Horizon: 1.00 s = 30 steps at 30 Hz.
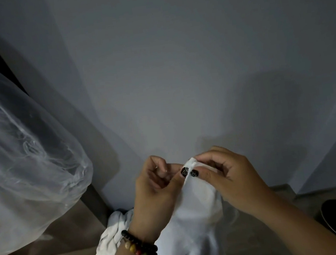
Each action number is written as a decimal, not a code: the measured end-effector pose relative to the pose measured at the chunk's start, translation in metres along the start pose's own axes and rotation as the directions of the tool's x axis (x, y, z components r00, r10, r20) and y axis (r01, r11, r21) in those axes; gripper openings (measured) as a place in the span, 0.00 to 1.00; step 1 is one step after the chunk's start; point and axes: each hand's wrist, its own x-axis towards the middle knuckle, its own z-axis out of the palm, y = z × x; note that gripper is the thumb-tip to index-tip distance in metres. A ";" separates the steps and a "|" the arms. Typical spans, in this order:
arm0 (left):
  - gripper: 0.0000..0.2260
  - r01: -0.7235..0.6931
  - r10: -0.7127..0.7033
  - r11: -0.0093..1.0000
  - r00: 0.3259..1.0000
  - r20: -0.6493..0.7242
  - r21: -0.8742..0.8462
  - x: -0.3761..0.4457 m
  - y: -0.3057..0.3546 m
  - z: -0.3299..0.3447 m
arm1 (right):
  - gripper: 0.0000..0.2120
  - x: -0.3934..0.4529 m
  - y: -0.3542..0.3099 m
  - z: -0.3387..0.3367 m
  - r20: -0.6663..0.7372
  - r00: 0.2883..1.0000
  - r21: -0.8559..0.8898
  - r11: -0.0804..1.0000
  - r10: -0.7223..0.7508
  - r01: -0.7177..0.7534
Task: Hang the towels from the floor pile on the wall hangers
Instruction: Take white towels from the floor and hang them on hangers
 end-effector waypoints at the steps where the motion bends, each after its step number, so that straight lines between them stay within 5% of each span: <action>1: 0.14 -0.016 0.016 1.000 1.000 -0.002 0.015 0.000 0.001 0.000 | 0.07 0.000 0.000 -0.001 0.012 1.000 -0.003 1.000 -0.001 0.001; 4: 0.11 -0.053 0.054 0.997 0.999 -0.005 0.049 0.001 0.002 0.000 | 0.12 0.004 -0.001 0.001 0.032 0.997 -0.082 0.994 -0.076 0.078; 10: 0.03 -0.181 0.183 0.972 0.983 0.001 0.153 0.012 -0.015 -0.006 | 0.04 0.030 -0.001 0.006 0.056 0.983 -0.177 0.968 -0.173 0.181; 17: 0.14 -0.132 0.127 0.949 0.991 0.035 0.288 0.007 -0.039 -0.029 | 0.07 0.056 0.011 0.013 0.107 0.971 -0.225 0.946 -0.214 0.233; 22: 0.14 -0.185 0.191 0.834 0.981 0.042 0.520 0.013 -0.054 -0.037 | 0.06 0.073 0.013 0.013 0.015 0.970 -0.206 0.949 -0.241 0.239; 30: 0.15 -0.098 0.022 0.806 0.990 0.136 0.584 0.026 -0.070 -0.044 | 0.04 0.125 -0.002 -0.011 -0.198 0.937 -0.281 0.932 -0.288 0.227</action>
